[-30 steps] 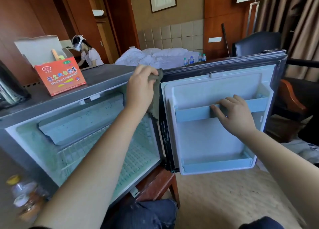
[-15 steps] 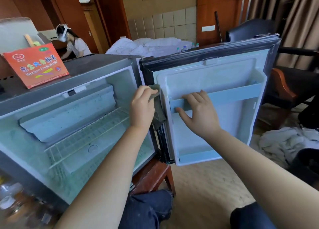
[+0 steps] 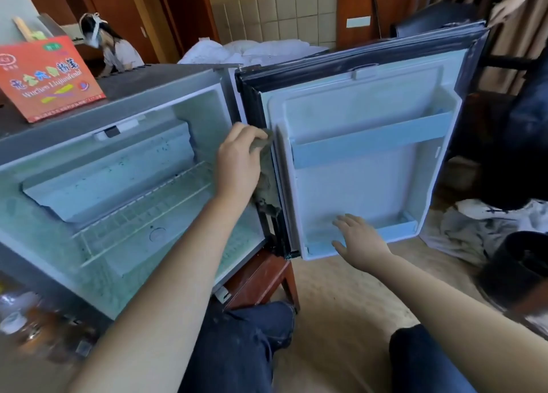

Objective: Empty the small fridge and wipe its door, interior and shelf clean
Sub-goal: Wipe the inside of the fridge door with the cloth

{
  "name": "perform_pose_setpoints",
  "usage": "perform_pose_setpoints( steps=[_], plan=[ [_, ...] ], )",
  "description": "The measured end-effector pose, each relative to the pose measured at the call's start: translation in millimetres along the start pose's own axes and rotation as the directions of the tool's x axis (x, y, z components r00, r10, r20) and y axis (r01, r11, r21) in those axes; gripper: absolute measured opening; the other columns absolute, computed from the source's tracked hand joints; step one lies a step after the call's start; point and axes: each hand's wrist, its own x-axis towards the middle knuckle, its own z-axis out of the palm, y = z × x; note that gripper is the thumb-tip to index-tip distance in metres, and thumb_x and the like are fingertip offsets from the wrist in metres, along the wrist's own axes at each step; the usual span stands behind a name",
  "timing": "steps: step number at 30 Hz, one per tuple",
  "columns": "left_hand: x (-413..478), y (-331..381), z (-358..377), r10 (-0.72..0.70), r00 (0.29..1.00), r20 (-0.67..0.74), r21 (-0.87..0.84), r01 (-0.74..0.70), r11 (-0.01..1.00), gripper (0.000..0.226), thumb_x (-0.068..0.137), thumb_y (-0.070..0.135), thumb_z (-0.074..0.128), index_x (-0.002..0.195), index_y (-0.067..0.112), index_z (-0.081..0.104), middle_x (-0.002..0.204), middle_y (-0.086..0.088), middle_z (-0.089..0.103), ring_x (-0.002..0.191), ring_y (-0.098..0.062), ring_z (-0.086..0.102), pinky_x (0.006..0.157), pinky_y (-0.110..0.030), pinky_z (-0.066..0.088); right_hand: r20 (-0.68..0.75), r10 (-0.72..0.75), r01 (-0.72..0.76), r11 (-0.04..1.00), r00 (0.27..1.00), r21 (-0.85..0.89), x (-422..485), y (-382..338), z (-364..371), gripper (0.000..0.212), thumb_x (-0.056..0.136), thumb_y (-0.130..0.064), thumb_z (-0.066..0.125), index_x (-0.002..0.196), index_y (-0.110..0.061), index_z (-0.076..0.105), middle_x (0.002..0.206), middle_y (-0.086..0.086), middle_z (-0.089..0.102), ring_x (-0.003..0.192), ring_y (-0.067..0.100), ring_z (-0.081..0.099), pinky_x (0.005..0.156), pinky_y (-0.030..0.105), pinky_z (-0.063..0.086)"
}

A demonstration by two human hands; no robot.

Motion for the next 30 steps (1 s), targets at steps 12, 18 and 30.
perform_pose_setpoints(
  steps=[12,18,30],
  plan=[
    [-75.6,-28.1,52.7,-0.145,0.976,0.166,0.011,0.145,0.989,0.011,0.083,-0.010,0.061,0.083,0.000,0.067,0.094,-0.010,0.061,0.083,-0.020,0.060,0.074,-0.016,0.037,-0.001,0.103,-0.101,0.979,0.995,0.177,-12.8,3.7,29.6,0.058,0.092,-0.043,0.054,0.143,-0.019,0.040,0.145,-0.002,0.044,0.137,0.019,0.030,0.111,0.032,0.030],
    [-80.3,-21.9,48.5,-0.249,0.926,0.284,0.088,0.234,0.968,0.017,0.086,-0.007,0.057,0.088,0.000,0.071,0.097,-0.011,0.063,0.088,-0.027,0.060,0.071,-0.020,0.033,0.043,0.100,-0.106,0.980,0.994,0.169,-19.0,1.4,28.7,0.062,0.091,-0.045,0.054,0.145,-0.020,0.037,0.147,-0.003,0.041,0.138,0.018,0.028,0.113,0.033,0.029],
    [-53.1,-11.2,40.6,-0.193,0.981,0.023,0.053,0.192,0.980,0.007,0.081,-0.006,0.063,0.084,-0.001,0.067,0.090,-0.013,0.060,0.075,-0.014,0.050,0.063,-0.017,0.029,-0.049,0.097,-0.088,0.983,0.994,0.163,-23.2,-1.9,42.5,0.060,0.090,-0.046,0.055,0.143,-0.021,0.040,0.144,-0.004,0.043,0.137,0.019,0.028,0.115,0.031,0.025]
  ],
)
